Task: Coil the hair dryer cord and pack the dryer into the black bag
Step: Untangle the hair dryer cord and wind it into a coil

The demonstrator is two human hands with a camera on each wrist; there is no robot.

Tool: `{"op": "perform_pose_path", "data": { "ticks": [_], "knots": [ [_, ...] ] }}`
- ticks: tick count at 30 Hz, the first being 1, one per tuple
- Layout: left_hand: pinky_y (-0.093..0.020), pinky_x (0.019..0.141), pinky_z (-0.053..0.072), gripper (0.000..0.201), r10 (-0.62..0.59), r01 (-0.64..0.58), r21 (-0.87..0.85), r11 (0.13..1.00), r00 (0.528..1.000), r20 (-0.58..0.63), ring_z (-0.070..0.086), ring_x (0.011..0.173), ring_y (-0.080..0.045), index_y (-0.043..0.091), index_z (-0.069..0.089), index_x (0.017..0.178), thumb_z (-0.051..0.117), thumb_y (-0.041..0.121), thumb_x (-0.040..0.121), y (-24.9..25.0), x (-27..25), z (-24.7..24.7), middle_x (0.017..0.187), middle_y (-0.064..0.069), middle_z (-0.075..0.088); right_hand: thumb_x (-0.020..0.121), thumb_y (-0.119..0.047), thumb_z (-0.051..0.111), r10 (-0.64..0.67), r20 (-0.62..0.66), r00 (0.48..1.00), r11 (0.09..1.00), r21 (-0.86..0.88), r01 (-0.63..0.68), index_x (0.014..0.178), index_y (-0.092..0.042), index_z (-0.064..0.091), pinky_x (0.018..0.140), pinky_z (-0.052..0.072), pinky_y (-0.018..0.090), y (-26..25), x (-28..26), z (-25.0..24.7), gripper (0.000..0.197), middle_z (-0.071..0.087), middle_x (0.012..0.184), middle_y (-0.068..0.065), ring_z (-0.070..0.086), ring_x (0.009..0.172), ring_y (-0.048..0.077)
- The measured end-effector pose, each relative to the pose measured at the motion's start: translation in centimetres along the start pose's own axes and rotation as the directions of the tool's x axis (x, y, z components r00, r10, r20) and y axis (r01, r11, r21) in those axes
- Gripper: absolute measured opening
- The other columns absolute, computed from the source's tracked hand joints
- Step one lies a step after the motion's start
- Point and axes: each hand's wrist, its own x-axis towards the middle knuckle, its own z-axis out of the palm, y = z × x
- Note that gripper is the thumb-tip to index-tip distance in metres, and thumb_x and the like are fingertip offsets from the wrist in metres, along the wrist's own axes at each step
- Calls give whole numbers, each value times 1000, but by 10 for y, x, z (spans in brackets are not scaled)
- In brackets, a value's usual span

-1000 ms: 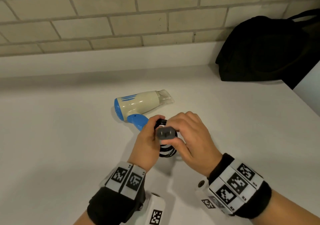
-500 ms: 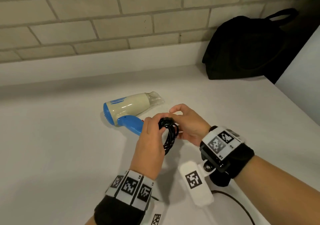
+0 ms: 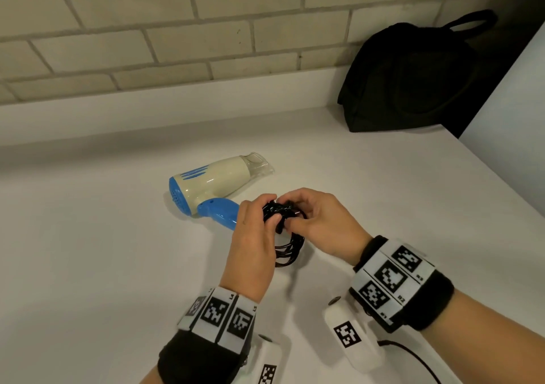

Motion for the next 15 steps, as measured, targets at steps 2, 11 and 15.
{"op": "perform_pose_path", "data": {
  "ticks": [2, 11, 15],
  "knots": [
    [6, 79, 28, 30, 17, -17, 29, 999, 1000, 23, 38, 93, 20, 8, 45, 120, 44, 9, 90, 0, 2, -1, 97, 4, 40, 79, 5, 52, 33, -7, 999, 988, 149, -32, 97, -22, 53, 83, 52, 38, 3, 0, 1, 32, 64, 77, 9, 62, 68, 19],
    [-3, 72, 46, 48, -274, 317, -271, 909, 944, 183, 60, 82, 11, 35, 41, 115, 57, 4, 82, 4, 5, -20, 98, 15, 57, 85, 6, 51, 28, -134, 991, 914, 404, 29, 88, -23, 38, 68, 50, 38, 12, -2, 13, 31, 61, 71, 15, 56, 61, 25],
    [-8, 66, 50, 55, -366, 382, -397, 835, 923, 118, 63, 73, 3, 31, 47, 113, 62, -5, 73, 3, 5, -22, 90, 4, 63, 84, 4, 52, -49, -189, 981, 957, 273, 100, 80, -25, 41, 70, 49, 44, 10, 2, 22, 31, 59, 73, 9, 56, 63, 25]
  ]
}}
